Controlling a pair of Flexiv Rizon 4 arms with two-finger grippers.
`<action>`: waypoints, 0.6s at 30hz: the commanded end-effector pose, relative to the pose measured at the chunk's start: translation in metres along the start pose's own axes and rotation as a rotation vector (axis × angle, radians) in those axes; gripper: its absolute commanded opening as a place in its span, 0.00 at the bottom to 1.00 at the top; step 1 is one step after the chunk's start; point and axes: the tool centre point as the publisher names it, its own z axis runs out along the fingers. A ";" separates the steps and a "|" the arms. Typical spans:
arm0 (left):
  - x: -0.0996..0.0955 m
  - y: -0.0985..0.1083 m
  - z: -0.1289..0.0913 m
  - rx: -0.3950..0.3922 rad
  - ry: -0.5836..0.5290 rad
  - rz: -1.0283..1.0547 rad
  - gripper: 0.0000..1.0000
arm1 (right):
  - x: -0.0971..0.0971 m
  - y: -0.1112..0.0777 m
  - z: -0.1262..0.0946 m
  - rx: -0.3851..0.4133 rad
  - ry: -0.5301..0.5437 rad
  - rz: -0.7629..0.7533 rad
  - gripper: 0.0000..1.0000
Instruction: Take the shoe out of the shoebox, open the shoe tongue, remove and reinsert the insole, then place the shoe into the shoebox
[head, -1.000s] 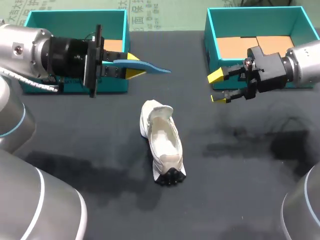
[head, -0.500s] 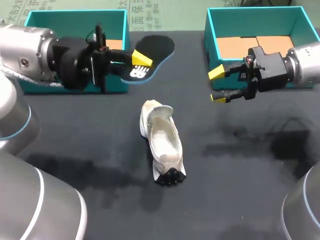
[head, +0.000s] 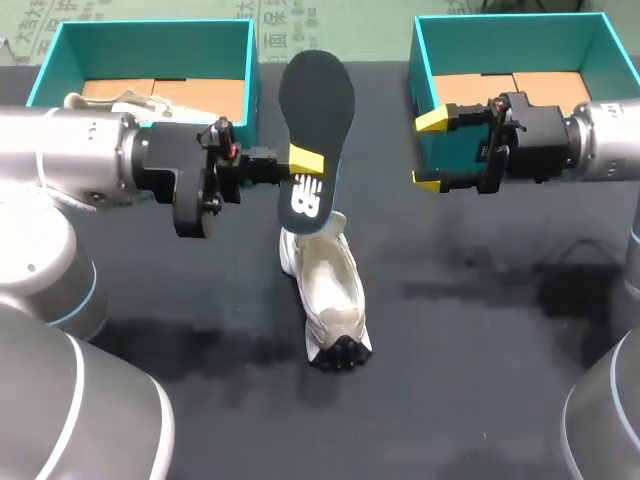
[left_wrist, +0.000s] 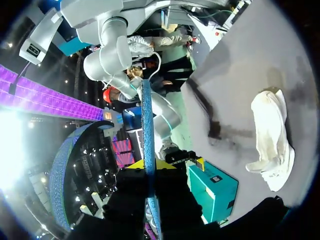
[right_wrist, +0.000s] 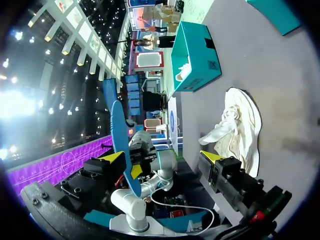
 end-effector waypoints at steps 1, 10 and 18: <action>0.003 -0.006 0.003 -0.036 -0.021 0.098 0.00 | -0.001 -0.003 0.001 -0.008 0.002 0.001 1.00; 0.022 -0.005 0.010 -0.034 -0.024 0.008 0.00 | 0.000 -0.001 0.003 -0.007 0.008 -0.010 1.00; 0.050 0.003 0.020 -0.055 -0.007 -0.080 0.00 | 0.010 0.009 0.017 -0.040 0.014 -0.091 1.00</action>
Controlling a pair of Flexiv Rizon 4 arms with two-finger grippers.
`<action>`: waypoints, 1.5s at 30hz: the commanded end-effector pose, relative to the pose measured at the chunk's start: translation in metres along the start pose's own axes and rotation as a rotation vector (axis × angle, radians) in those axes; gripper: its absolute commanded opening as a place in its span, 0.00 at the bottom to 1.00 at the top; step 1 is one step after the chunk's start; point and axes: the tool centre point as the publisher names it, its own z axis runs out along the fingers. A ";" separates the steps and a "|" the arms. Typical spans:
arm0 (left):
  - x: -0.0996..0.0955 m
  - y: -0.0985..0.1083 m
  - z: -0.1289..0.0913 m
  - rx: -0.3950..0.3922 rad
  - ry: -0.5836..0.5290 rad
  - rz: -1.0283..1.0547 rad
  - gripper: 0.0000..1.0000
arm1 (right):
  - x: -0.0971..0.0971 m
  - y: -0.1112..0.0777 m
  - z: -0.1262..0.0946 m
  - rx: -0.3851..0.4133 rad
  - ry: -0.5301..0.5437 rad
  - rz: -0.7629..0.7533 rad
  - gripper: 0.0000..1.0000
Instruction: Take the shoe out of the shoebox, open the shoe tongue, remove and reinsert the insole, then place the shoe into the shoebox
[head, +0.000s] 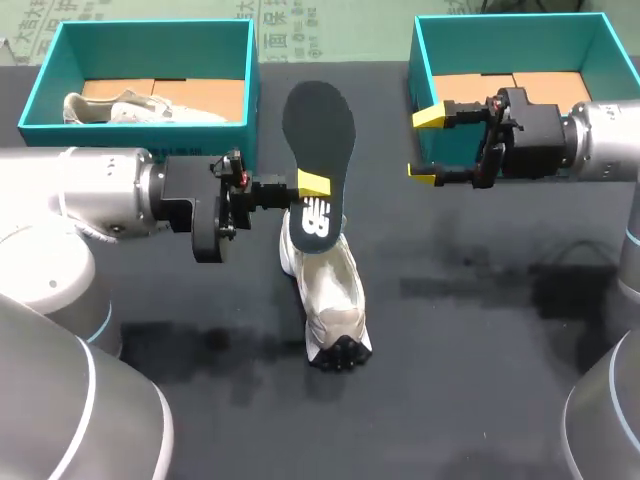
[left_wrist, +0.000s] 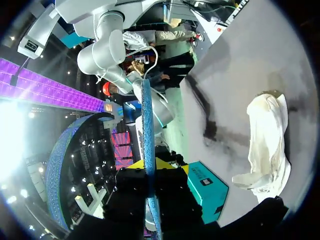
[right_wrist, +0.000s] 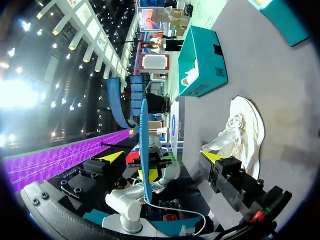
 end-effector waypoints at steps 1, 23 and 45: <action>0.008 0.008 0.014 -0.009 -0.005 0.011 0.00 | 0.003 0.003 0.014 -0.012 -0.007 -0.012 1.00; 0.040 0.045 0.047 -0.080 0.027 -0.011 0.00 | -0.018 0.009 0.065 0.056 0.043 -0.033 0.88; 0.060 0.050 0.053 -0.085 0.103 -0.021 0.00 | -0.021 0.004 0.066 0.062 0.034 -0.029 0.38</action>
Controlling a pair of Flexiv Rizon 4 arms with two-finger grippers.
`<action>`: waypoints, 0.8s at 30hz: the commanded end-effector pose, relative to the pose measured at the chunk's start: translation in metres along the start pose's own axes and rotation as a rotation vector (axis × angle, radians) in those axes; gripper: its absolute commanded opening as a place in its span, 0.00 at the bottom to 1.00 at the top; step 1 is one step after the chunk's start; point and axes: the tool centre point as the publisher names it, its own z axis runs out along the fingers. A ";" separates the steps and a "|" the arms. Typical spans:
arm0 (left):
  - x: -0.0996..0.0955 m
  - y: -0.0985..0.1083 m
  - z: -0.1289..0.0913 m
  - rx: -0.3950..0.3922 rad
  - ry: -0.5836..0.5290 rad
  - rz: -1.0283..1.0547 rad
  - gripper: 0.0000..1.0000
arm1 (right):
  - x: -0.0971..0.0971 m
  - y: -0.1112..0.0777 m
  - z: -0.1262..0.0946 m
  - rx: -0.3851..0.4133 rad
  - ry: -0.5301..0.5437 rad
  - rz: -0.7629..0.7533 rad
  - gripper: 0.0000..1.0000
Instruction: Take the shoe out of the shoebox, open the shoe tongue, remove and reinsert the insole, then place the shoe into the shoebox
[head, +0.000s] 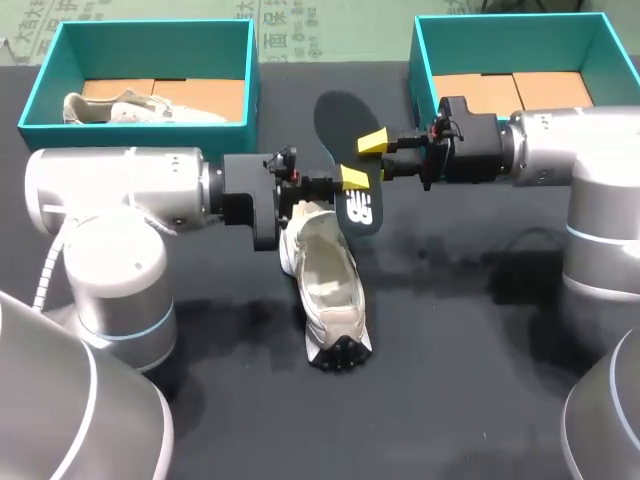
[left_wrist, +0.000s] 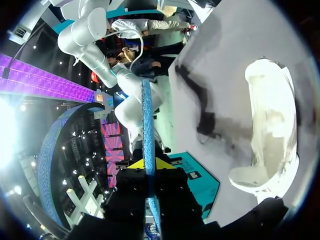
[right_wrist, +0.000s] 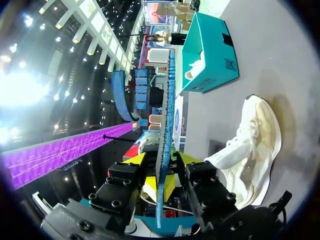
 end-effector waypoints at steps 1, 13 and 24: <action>0.003 -0.001 0.006 -0.003 0.013 0.003 0.00 | 0.001 0.001 0.003 0.006 -0.006 0.001 0.37; 0.004 -0.001 0.010 -0.007 0.014 0.005 0.00 | -0.001 0.001 0.006 0.017 0.001 0.001 0.06; 0.004 0.001 0.008 -0.014 0.003 -0.003 0.00 | -0.001 0.000 0.006 0.024 0.012 0.004 0.00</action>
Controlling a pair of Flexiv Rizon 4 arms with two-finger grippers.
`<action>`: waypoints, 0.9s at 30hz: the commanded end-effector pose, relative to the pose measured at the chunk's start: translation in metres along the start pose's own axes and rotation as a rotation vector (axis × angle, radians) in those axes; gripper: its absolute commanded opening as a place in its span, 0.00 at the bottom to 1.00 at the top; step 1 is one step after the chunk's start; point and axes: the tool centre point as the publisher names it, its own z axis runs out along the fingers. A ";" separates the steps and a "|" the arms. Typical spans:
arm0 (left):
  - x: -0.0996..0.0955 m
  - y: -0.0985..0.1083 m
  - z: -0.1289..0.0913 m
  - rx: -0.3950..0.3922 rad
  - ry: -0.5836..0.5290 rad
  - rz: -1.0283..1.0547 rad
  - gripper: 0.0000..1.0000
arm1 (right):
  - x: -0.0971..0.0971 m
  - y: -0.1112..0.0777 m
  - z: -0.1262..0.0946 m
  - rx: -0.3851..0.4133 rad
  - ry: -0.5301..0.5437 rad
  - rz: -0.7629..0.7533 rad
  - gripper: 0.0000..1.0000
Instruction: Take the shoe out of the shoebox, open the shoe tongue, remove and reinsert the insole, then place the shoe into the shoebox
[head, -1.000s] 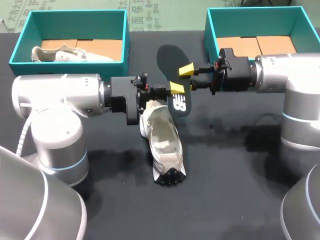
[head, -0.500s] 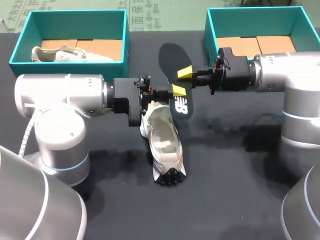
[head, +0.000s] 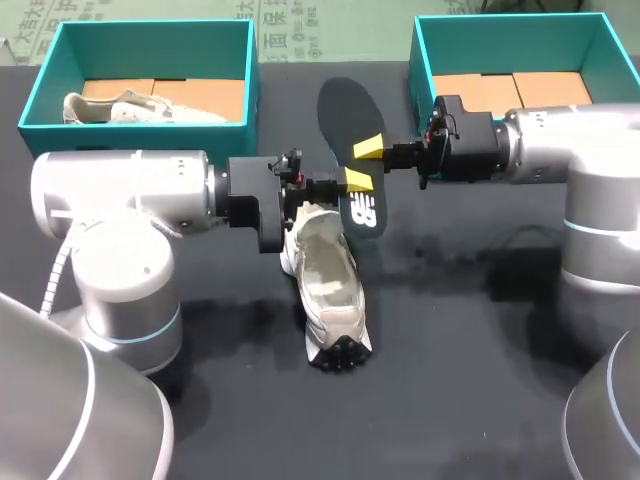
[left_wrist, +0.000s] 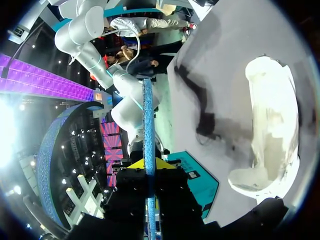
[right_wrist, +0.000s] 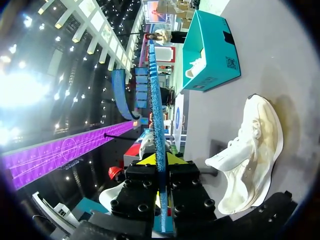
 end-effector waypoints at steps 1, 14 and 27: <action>-0.001 0.000 0.001 0.005 -0.002 -0.004 0.00 | -0.001 -0.001 0.001 0.008 0.007 -0.003 0.00; -0.020 0.007 -0.096 0.122 0.142 0.059 1.00 | -0.011 -0.009 -0.012 -0.013 0.018 0.020 0.00; -0.028 0.015 -0.115 0.170 0.253 0.204 1.00 | -0.015 -0.012 -0.013 -0.030 0.014 0.045 0.00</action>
